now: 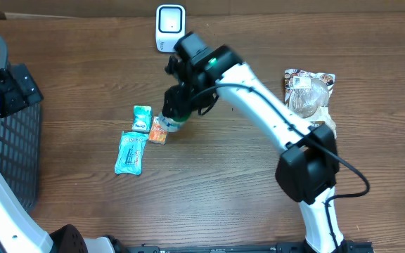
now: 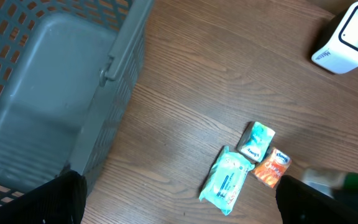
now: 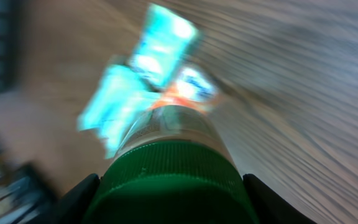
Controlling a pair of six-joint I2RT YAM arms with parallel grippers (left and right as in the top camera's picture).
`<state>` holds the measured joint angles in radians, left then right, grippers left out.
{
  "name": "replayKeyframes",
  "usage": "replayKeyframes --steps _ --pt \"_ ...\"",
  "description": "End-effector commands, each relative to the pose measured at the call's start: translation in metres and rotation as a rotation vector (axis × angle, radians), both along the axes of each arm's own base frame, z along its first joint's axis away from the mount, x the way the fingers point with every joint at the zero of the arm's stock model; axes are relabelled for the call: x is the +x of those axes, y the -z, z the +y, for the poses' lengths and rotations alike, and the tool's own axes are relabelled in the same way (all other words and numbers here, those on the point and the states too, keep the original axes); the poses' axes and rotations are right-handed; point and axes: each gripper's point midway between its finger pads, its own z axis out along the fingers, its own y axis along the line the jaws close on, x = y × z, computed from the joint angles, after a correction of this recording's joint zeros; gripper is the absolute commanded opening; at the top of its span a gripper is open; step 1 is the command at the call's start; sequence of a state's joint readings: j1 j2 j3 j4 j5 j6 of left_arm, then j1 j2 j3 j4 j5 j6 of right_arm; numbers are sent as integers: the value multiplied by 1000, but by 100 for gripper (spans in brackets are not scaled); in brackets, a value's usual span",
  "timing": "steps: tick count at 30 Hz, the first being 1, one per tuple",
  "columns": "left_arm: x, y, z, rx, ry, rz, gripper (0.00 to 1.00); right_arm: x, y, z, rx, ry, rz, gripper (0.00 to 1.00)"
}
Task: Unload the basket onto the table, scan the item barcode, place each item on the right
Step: 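Lift the jar and hold it in front of the scanner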
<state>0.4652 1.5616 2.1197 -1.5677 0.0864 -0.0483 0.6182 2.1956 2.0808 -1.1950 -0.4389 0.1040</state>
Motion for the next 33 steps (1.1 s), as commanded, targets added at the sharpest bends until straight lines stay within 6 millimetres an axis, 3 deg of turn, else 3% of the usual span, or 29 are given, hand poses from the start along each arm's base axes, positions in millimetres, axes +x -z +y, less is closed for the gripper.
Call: replayKeyframes --steps 1,5,8,20,28,33 --pt "2 -2 -2 3 20 -8 100 -13 -101 7 417 -216 -47 44" --pt "2 -2 -2 3 20 -8 100 -16 -138 -15 621 -274 -23 44" --pt "2 -2 -2 3 20 -8 99 -14 -156 -36 724 -282 -9 44" --pt "2 -2 -2 3 20 -8 100 -4 -175 -103 785 -179 -18 44" --pt "2 -2 -2 3 20 -8 100 -8 -181 -107 776 -181 -43 43" --pt "2 -2 -2 3 20 -8 99 8 -164 -99 656 -150 -80 29"
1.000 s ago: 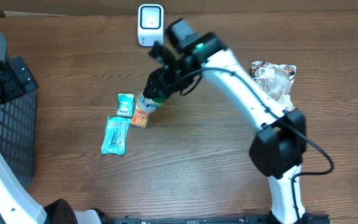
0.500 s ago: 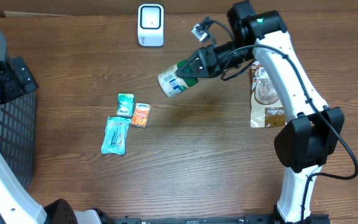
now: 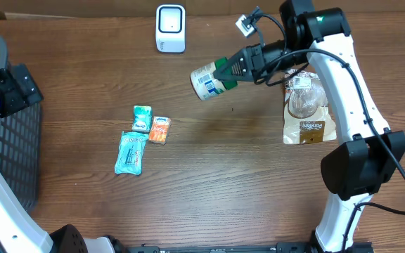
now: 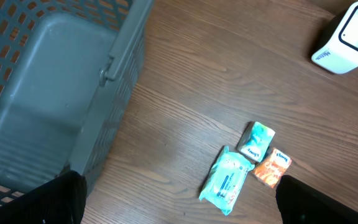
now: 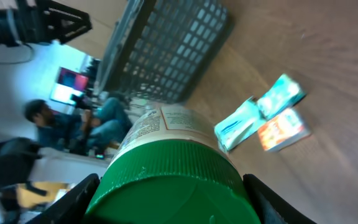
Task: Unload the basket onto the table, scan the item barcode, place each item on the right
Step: 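Lift the jar and hold it in front of the scanner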
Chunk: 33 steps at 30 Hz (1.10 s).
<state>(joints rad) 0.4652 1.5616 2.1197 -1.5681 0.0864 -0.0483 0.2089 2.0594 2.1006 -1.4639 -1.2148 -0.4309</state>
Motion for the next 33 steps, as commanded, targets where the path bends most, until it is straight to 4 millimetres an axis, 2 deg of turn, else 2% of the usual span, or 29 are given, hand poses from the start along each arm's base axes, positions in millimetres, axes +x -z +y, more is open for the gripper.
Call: replayKeyframes --steps 1,5,8,11,14,17,19,22,28,33 --pt "2 -2 -2 4 20 -9 99 6 -9 7 -98 54 -64 29" --pt "2 -2 -2 4 20 -9 100 40 21 12 -350 229 -131 30" --pt "2 -2 -2 4 20 -9 99 70 30 19 -503 342 -315 30" --pt "2 -2 -2 4 20 -9 100 105 19 29 -625 441 -601 32" --pt "2 -2 -2 4 20 -9 99 130 1 46 -702 475 -890 36" --pt "2 -2 -2 4 20 -9 99 152 -12 65 -733 490 -1106 39" --pt "2 -2 -2 4 20 -9 100 164 -13 77 -736 465 -1226 43" --pt "2 -2 -2 4 20 -9 100 185 -9 91 -752 414 -1406 42" --pt "2 -2 -2 4 20 -9 100 231 20 98 -855 406 -1667 40" --pt "2 -2 -2 4 20 -9 100 254 52 98 -909 380 -1770 40"
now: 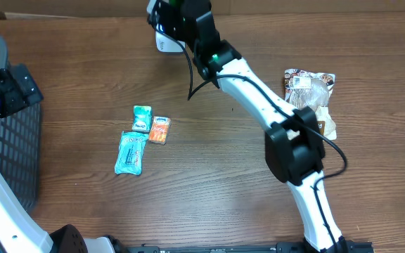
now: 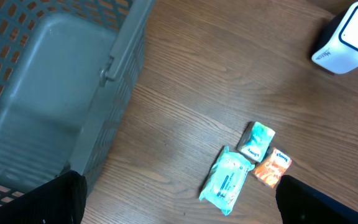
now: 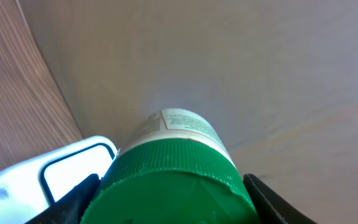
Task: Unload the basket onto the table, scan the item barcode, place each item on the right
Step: 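Lift the jar and hold it in front of the scanner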
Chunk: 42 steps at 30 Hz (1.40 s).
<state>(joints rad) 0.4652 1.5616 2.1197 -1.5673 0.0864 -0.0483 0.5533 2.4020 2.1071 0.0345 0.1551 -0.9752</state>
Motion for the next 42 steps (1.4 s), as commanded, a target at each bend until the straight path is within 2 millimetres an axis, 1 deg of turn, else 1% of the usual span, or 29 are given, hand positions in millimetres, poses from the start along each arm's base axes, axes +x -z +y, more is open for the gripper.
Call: replayKeyframes --steps 1,6,10,12,21,30,32,34,35,37,38,39,42 --pt "2 -2 -2 3 20 -8 99 16 -4 -11 -102 24 -113 40" --pt "2 -2 -2 3 20 -8 99 32 16 -18 -113 43 -176 40" --pt "2 -2 -2 3 20 -8 100 37 33 -19 -163 9 -190 41" --pt "2 -2 -2 3 20 -8 99 37 37 -18 -177 -5 -191 41" --pt "2 -2 -2 3 20 -8 99 37 40 -17 -180 -20 -180 40" --pt "2 -2 -2 3 20 -8 100 26 32 5 -164 -47 -206 40" --pt "2 -2 -2 3 20 -8 99 24 26 7 -135 -43 -202 40" --pt "2 -2 -2 3 20 -8 99 22 11 6 -45 -31 -185 41" --pt "2 -2 -2 3 20 -8 100 21 3 6 3 -23 -175 45" --pt "2 -2 -2 3 20 -8 99 18 -20 2 113 6 -159 47" --pt "2 -2 -2 3 20 -8 100 17 -27 0 142 17 -154 47" --pt "2 -2 -2 3 20 -8 100 14 -39 -2 189 35 -143 47" --pt "2 -2 -2 3 20 -8 99 2 -64 -6 293 67 -75 47"
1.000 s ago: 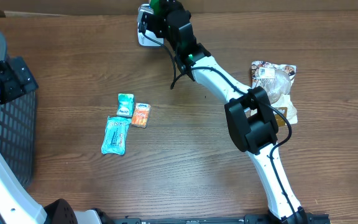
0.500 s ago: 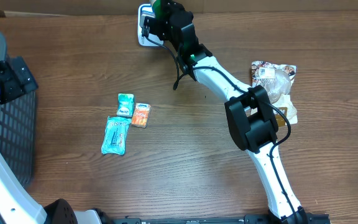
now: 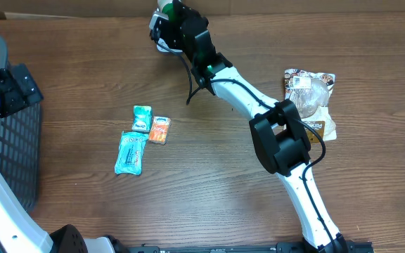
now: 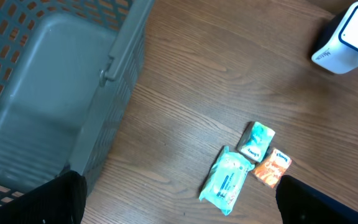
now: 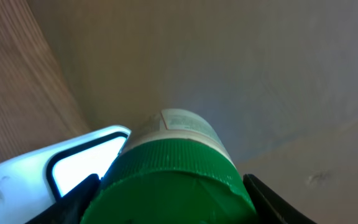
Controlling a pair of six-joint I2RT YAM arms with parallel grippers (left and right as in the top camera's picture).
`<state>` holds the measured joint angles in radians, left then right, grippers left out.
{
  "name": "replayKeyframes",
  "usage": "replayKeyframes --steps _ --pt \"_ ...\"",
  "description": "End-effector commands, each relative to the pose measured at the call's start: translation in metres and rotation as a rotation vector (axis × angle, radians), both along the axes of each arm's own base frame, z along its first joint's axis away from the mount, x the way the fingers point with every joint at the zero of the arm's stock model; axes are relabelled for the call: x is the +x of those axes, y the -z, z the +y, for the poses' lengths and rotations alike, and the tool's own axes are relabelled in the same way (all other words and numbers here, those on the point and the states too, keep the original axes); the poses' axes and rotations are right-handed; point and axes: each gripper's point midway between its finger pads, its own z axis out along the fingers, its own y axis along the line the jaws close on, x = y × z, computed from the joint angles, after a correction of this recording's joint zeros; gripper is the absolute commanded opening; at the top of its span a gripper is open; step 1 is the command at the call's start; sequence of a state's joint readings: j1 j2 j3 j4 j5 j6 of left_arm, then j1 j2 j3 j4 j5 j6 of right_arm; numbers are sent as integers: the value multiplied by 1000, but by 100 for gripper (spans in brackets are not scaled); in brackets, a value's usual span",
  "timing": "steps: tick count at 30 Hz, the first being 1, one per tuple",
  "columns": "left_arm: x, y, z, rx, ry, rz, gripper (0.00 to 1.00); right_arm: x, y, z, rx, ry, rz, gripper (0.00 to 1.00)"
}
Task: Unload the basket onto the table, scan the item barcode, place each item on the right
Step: 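Lift the jar and hold it in front of the scanner, then carry the jar right and set it beside the snack bag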
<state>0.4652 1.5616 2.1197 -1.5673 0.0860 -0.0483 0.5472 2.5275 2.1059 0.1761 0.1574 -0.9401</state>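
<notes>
A jar with a green lid (image 5: 173, 186) and a pale label (image 5: 179, 121) fills the right wrist view, and my right gripper (image 5: 173, 199) is shut on it, one dark finger (image 5: 73, 199) on either side. Just left of the jar is the white scanner (image 5: 67, 171) with its dark-rimmed window. Overhead, the right gripper (image 3: 173, 21) is at the table's back edge, covering most of the scanner (image 3: 160, 46). The scanner (image 4: 347, 34) also shows in the left wrist view. My left gripper (image 4: 179, 180) is open, high over the table's left side.
A grey basket (image 3: 9, 140) stands at the left edge. A teal wipes pack (image 3: 131, 152), a small teal packet (image 3: 141, 117) and an orange packet (image 3: 159, 130) lie left of centre. A snack bag (image 3: 308, 102) lies at the right.
My right gripper has brought the jar closer to the scanner; the scanner's window now looks larger and nearer beside the jar. The left arm and the packets have not moved.
My right gripper first held the jar low beside the packets left of centre. Then it held the jar tilted in the air over the back right of the table. Then the jar was at the back edge by the scanner, and now it is close against it.
</notes>
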Motion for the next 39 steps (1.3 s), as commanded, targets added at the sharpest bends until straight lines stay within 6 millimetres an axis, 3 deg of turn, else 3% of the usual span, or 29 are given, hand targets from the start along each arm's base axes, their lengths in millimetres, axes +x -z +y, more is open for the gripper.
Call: replayKeyframes --steps 1,5,10,14,19,26,33,36,39 --pt "2 -2 -2 3 21 -8 99 -23 -124 -10 286 57 -31 47" --pt "2 -2 -2 3 21 -8 100 -60 -141 -12 427 76 200 48" --pt "2 -2 -2 3 21 -8 99 -129 -134 -13 547 45 618 49" --pt "2 -2 -2 3 21 -8 100 -178 -97 -28 506 75 938 49" --pt "2 -2 -2 3 21 -8 99 -223 -30 -74 358 276 1244 48" --pt "2 -2 -2 3 21 -8 99 -236 48 -150 209 572 1382 49" --pt "2 -2 -2 3 21 -8 99 -222 92 -224 263 777 1390 46" --pt "2 -2 -2 3 21 -8 99 -214 107 -265 256 888 1337 43" --pt "2 -2 -2 3 21 -8 99 -211 115 -306 195 1015 1258 49"
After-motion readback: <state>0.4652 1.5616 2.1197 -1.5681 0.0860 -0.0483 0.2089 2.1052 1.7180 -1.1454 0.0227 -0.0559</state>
